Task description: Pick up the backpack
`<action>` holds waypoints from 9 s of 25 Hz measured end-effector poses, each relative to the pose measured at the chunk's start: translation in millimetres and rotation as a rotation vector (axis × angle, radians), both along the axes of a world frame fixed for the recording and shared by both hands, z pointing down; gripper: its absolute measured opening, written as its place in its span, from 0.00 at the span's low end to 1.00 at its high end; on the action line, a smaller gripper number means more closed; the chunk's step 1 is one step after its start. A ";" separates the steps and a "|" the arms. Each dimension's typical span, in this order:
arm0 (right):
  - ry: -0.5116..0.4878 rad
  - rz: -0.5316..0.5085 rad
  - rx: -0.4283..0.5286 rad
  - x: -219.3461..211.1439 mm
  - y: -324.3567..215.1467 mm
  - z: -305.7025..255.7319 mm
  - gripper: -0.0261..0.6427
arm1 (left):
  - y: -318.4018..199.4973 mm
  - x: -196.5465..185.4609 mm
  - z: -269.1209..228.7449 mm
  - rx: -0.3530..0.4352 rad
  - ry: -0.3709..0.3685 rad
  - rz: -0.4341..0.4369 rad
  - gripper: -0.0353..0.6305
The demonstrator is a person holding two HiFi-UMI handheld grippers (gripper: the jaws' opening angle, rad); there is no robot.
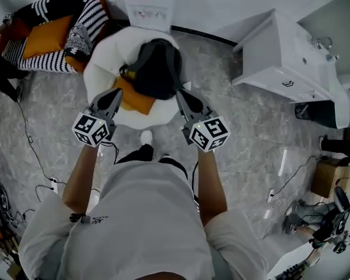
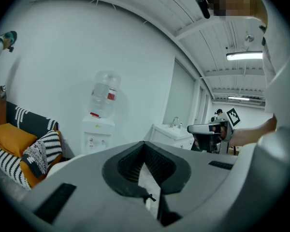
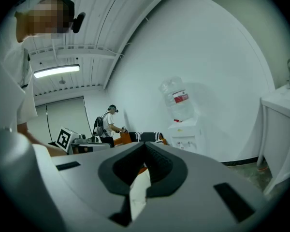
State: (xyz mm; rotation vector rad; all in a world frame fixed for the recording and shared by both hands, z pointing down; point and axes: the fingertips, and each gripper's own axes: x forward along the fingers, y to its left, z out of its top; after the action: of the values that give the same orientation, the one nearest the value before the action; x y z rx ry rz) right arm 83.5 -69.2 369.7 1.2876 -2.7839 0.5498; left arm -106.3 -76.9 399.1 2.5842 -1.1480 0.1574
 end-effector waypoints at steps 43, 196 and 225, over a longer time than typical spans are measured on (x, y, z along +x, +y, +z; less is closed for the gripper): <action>0.107 -0.045 -0.216 22.8 -233.4 239.0 0.05 | -230.4 34.2 218.7 -0.239 -0.111 -0.073 0.06; 0.134 -0.153 -0.285 -58.9 -138.7 161.3 0.12 | -137.8 -19.6 122.5 -0.225 -0.140 0.152 0.14; 0.035 -0.197 -0.077 -46.8 -88.9 0.3 0.12 | -87.3 -6.2 -34.5 0.023 -0.076 0.119 0.12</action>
State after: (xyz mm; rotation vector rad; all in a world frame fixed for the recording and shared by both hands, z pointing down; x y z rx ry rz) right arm 36.7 -158.2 370.0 0.9852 -2.7878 0.6092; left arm -112.5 -164.2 364.6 2.6883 -1.0270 0.2721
